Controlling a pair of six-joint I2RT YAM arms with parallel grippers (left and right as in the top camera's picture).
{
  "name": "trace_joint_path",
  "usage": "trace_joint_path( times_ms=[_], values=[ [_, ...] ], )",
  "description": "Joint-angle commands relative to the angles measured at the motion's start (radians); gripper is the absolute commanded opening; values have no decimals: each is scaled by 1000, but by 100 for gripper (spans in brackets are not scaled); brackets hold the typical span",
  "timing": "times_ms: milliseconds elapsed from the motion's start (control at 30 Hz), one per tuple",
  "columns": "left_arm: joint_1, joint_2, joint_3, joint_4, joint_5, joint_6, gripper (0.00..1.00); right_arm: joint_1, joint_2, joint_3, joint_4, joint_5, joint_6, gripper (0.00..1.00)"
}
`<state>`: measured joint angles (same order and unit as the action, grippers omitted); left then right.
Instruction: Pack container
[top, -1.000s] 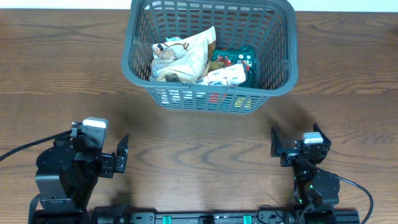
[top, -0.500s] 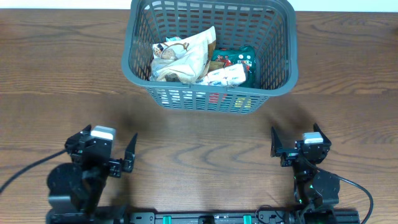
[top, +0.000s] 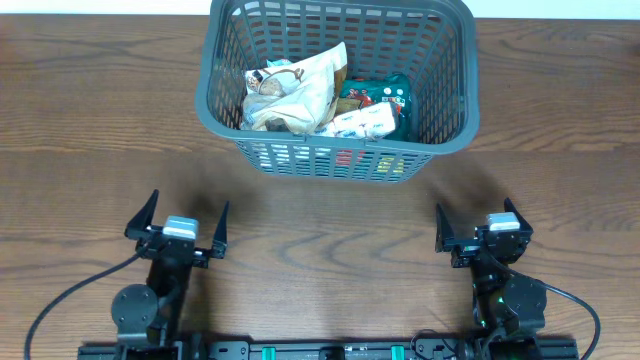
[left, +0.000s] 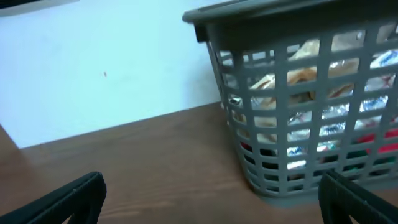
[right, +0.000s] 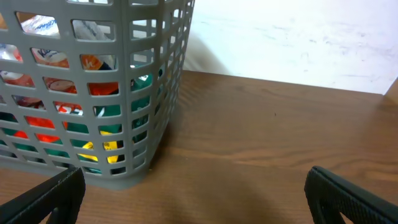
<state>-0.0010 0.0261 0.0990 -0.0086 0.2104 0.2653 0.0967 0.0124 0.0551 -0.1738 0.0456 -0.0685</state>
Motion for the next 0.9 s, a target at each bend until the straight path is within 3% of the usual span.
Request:
trace_joint_path(
  times_ms=[0,267,533,867],
  values=[
    [-3,-24,-50,23,6,2,99,10,-7,-5,2,10,16,99],
    [-18,-24,-95,-43,-8,-3,99,10,-8,-5,2,10,16,99],
    [-18,-24,-95,-61,-257,-167,99,10,-7,-5,2,10,16,99],
    [-18,-24,-95,-62,-252,-224,99,10,-8,-5,2,10,16,99]
  ],
)
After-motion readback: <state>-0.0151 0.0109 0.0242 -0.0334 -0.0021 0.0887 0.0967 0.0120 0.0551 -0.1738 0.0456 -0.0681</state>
